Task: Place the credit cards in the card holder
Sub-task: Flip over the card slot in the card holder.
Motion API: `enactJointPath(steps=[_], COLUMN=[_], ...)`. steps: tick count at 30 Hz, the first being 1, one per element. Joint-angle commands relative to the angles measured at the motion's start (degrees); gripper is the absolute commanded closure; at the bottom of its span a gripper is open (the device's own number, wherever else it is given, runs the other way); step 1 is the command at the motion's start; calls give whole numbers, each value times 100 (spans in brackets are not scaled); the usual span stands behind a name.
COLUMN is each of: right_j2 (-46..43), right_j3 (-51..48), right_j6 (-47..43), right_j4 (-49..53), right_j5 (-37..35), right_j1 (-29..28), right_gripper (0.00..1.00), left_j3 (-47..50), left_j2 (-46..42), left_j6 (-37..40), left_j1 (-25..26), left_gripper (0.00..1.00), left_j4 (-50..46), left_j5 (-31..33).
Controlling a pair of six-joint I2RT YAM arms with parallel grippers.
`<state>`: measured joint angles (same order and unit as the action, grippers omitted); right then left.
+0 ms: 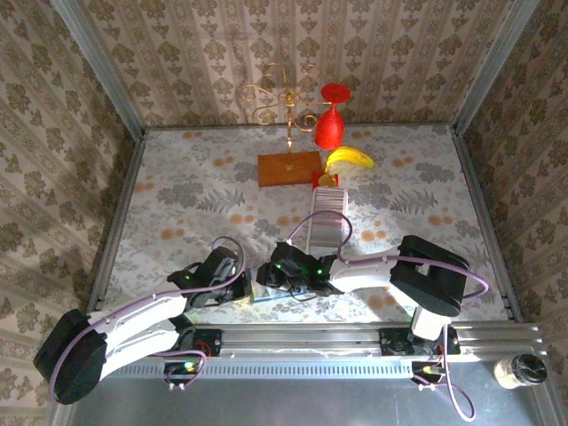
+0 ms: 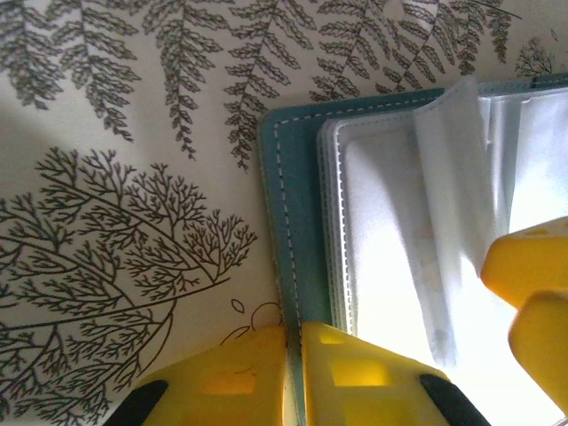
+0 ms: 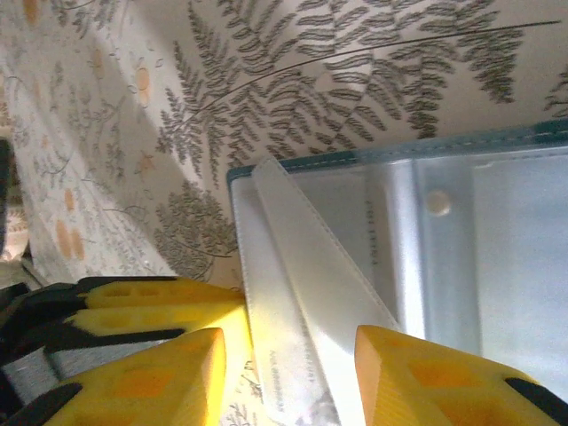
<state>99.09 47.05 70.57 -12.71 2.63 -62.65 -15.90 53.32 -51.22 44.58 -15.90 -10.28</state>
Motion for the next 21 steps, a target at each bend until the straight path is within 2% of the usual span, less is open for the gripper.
enactJointPath(steps=[1,9,17,21], right_j2=[5,160,297,338], right_j3=[-11,50,153,198], right_j6=[124,216,238,247], right_j4=[-293,-500,-623,-693], right_j5=[67,122,167,159], right_j1=[-85,-127,-142,-151], right_gripper=[57,58,58,58], left_j3=[148,139,-32,-239], left_j2=[-100,-612,-1317,-1509], left_j6=[-181,-182,-164,-192], left_j1=[-37,-130,-135,-181], left_gripper=[88,92,88,91], left_j4=[25,-443,-1398,-1968], left_j5=[18,308,1070,1516])
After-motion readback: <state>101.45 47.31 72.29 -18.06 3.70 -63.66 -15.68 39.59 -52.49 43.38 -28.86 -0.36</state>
